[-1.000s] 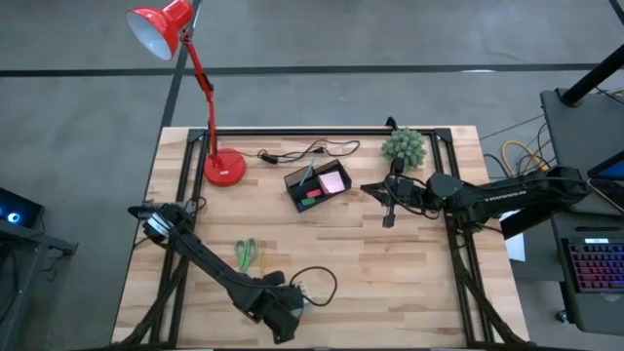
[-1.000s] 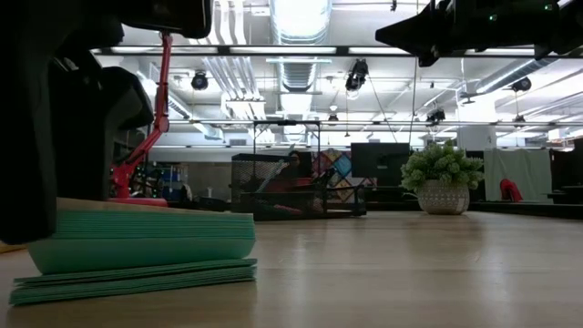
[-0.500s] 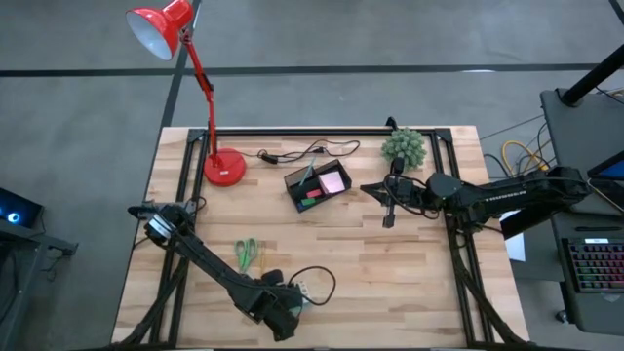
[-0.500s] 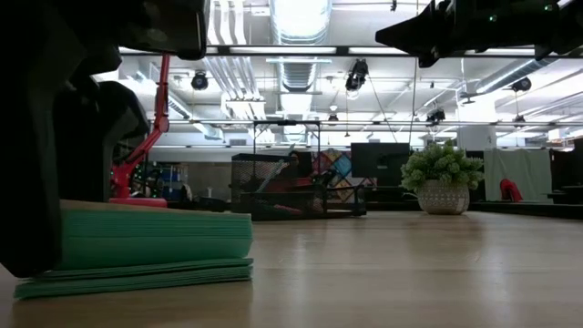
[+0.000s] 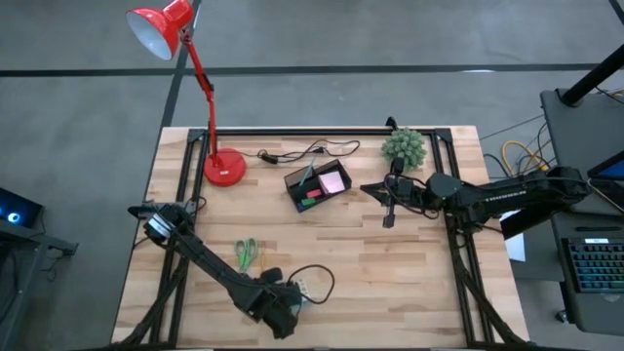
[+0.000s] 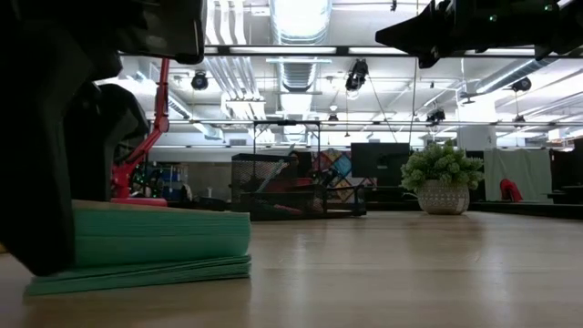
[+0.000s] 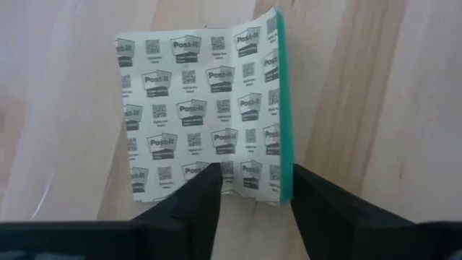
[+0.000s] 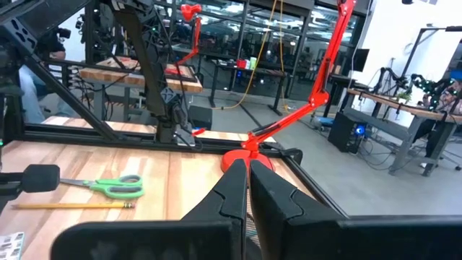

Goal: Pick and place office supplies into organizer
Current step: Put the blue sticky note into the desk organizer

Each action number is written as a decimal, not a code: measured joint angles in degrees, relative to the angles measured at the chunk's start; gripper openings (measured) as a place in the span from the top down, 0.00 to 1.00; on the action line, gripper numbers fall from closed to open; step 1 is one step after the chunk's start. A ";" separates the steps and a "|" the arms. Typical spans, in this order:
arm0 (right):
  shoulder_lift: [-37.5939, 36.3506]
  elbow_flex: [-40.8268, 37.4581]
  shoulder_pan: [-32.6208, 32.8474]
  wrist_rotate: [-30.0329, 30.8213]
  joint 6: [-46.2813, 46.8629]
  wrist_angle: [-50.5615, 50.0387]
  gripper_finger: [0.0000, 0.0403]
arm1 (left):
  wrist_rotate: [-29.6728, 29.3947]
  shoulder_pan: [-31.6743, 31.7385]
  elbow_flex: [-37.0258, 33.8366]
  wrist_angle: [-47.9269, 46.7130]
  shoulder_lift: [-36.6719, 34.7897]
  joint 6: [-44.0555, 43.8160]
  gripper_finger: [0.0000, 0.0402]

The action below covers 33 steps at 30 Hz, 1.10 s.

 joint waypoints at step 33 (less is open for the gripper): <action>0.59 2.12 3.38 -20.40 -4.62 -4.63 0.90 | -11.12 5.28 2.10 -15.03 -11.57 14.43 1.00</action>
